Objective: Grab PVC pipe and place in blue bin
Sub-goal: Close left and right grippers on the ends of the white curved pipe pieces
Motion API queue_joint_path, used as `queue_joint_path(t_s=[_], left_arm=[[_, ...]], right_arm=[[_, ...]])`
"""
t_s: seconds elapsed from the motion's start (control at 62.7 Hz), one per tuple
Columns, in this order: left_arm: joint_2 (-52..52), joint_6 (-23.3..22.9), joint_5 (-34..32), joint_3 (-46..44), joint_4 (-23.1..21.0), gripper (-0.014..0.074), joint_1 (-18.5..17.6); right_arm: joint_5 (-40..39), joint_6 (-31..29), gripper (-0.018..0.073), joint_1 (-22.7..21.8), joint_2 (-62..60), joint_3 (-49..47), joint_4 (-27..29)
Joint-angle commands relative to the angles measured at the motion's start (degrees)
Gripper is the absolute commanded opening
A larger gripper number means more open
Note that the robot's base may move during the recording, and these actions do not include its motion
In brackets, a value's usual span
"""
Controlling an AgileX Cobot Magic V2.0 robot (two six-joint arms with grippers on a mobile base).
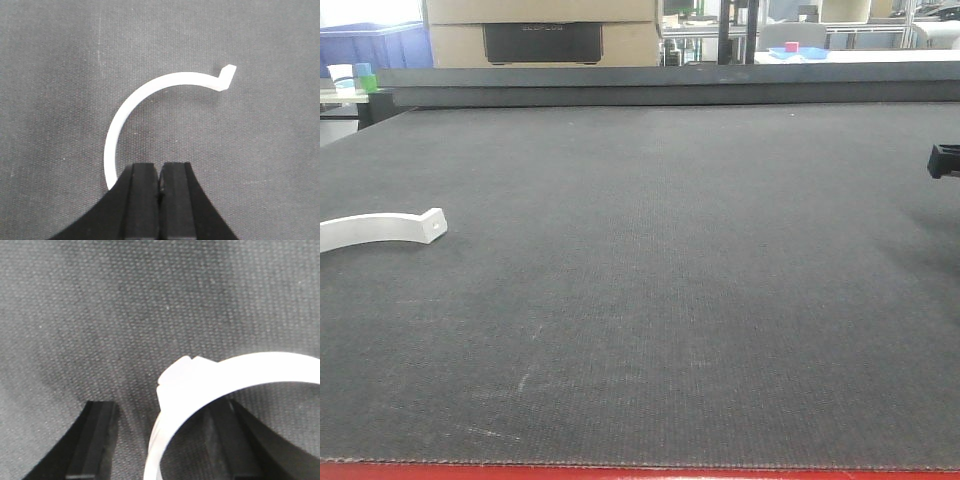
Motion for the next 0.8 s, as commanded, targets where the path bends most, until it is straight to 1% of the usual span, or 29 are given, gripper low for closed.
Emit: queue_joint_path(t_s=[0.0,0.048,0.112,0.191,0.255,0.271,0.335,0.462,0.542,0.653,0.717,0.781], left_arm=[[-0.1,0.0,-0.1,-0.3,-0.8,-0.0111,0.1],[-0.1,0.0,-0.1,-0.3,-0.8,-0.0111,0.1],[-0.1,0.0,-0.1,-0.3,-0.8,-0.0111,0.1],[-0.1,0.0,-0.1,-0.3,-0.8,-0.0111,0.1],[-0.1,0.0,-0.1,-0.3,-0.8,-0.0111,0.1],[-0.1,0.0,-0.1,-0.3,-0.8,-0.0111,0.1],[-0.1,0.0,-0.1,-0.3,-0.8,-0.0111,0.1],[-0.1,0.0,0.1,-0.3,-0.9,-0.0111,0.1],[-0.1,0.0,1.0,-0.3,-1.3,-0.0111,0.1],[-0.1,0.0,3.1,-0.3,-3.3,-0.0111,0.1],[-0.1,0.0,4.4,-0.3,-4.3,-0.0111,0.1],[-0.1,-0.5,5.4,-0.3,-4.8,-0.0111,0.1]], right_arm=[[0.9,0.1,0.0286,0.1,1.1,0.1,0.0],[1.2,0.1,0.0271,0.1,1.5,0.1,0.0],[1.6,0.1,0.0221,0.1,1.9,0.1,0.0],[2.0,0.1,0.0104,0.1,1.9,0.1,0.0],[2.2,0.1,-0.0015,0.1,1.9,0.1,0.0],[2.4,0.1,-0.0057,0.1,1.9,0.1,0.0],[3.5,0.1,-0.0162,0.1,1.8,-0.1,0.0],[6.6,-2.1,-0.0167,0.4,0.4,-1.4,0.0],[7.4,-6.1,-0.0167,1.2,-1.6,-2.6,0.0],[7.7,-12.2,-0.0167,3.3,-5.4,-4.2,0.0],[7.7,-13.8,-0.0167,4.7,-7.5,-4.8,0.0],[7.4,-13.8,-0.0167,5.7,-9.4,-5.4,0.0]])
